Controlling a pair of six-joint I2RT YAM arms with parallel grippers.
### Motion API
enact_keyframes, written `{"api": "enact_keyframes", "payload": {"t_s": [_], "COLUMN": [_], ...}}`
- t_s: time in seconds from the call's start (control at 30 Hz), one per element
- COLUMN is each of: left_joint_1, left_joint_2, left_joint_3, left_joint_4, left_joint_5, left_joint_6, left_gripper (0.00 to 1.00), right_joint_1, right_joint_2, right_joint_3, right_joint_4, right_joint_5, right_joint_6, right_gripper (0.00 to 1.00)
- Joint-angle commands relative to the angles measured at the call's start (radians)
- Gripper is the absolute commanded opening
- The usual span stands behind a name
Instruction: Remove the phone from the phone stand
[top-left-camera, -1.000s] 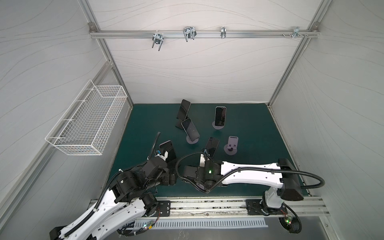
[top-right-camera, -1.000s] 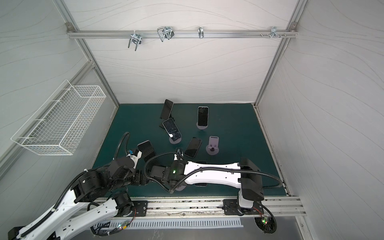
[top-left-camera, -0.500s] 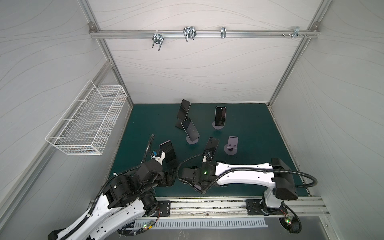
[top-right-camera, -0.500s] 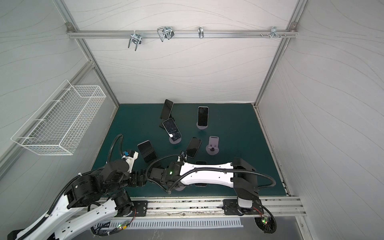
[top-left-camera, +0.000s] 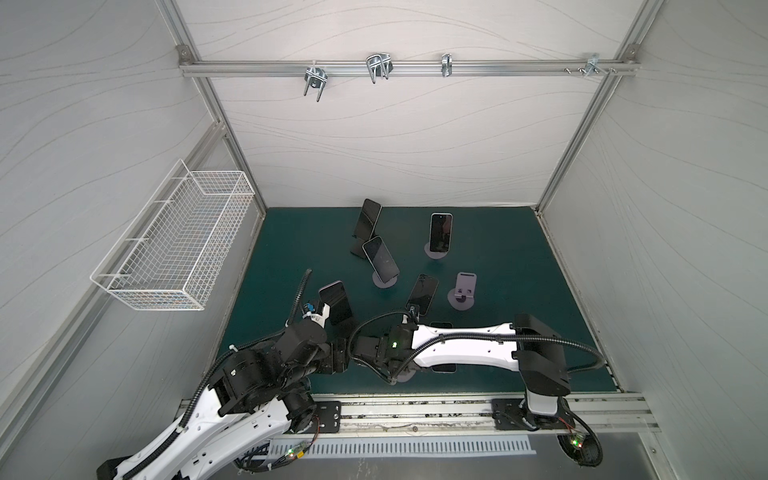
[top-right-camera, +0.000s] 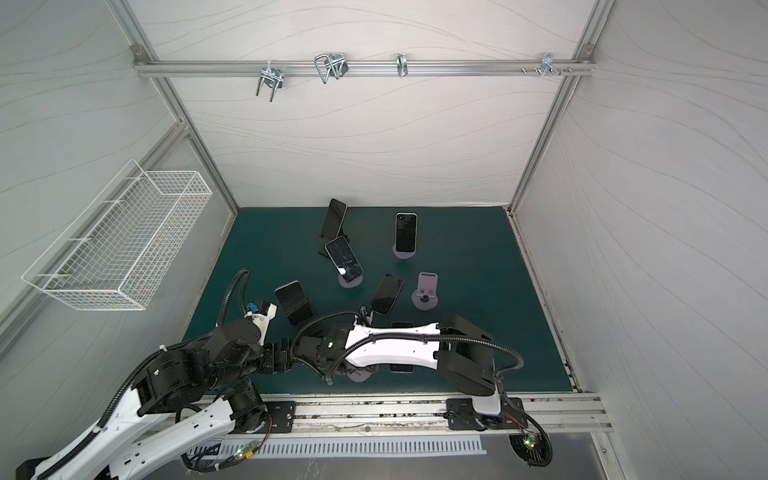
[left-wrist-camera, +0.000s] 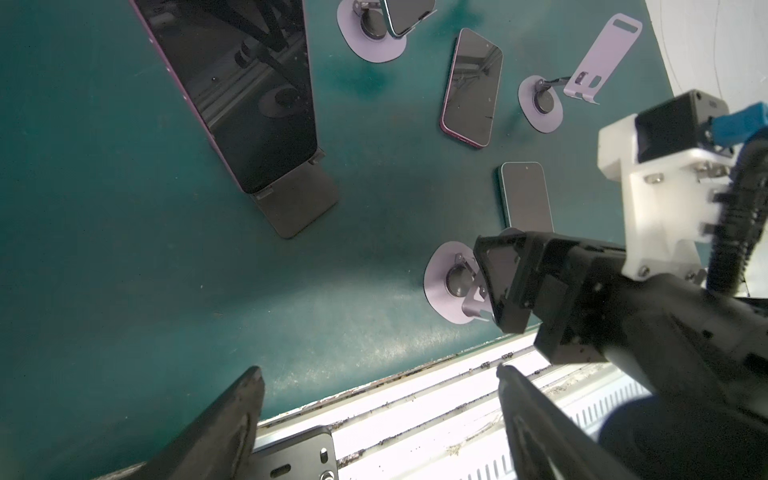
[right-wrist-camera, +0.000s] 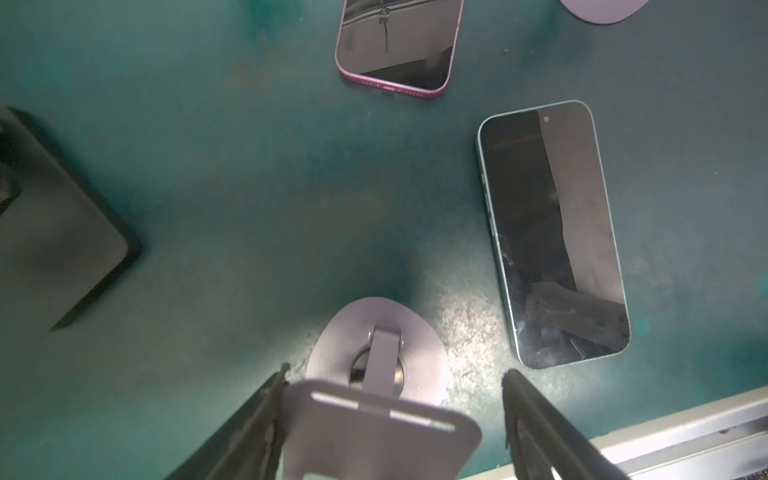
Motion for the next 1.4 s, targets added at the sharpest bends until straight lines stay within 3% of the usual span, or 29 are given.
{"api": "enact_keyframes", "payload": {"t_s": [0.0, 0.7, 1.13, 1.37], "left_joint_1": [-0.003, -0.003, -0.005, -0.006], "left_joint_2": [-0.001, -0.004, -0.013, 0.000], "left_joint_3": [-0.001, 0.001, 0.000, -0.001], "left_joint_4": [0.022, 0.020, 0.014, 0.015], "left_joint_5": [-0.007, -0.015, -0.030, -0.028], "left_joint_6": [-0.008, -0.010, -0.019, -0.019], "left_gripper": [0.89, 0.87, 0.87, 0.86], "right_joint_1": [-0.008, -0.017, -0.016, -0.023], "right_joint_2": [0.019, -0.015, -0.140, -0.213], "right_joint_3": [0.014, -0.031, -0.092, -0.143], "right_joint_4": [-0.007, 0.054, 0.109, 0.189], "right_joint_5": [-0.008, -0.016, 0.009, -0.004], "right_joint_6": [0.021, -0.012, -0.084, -0.150], "right_gripper": [0.80, 0.60, 0.48, 0.46]}}
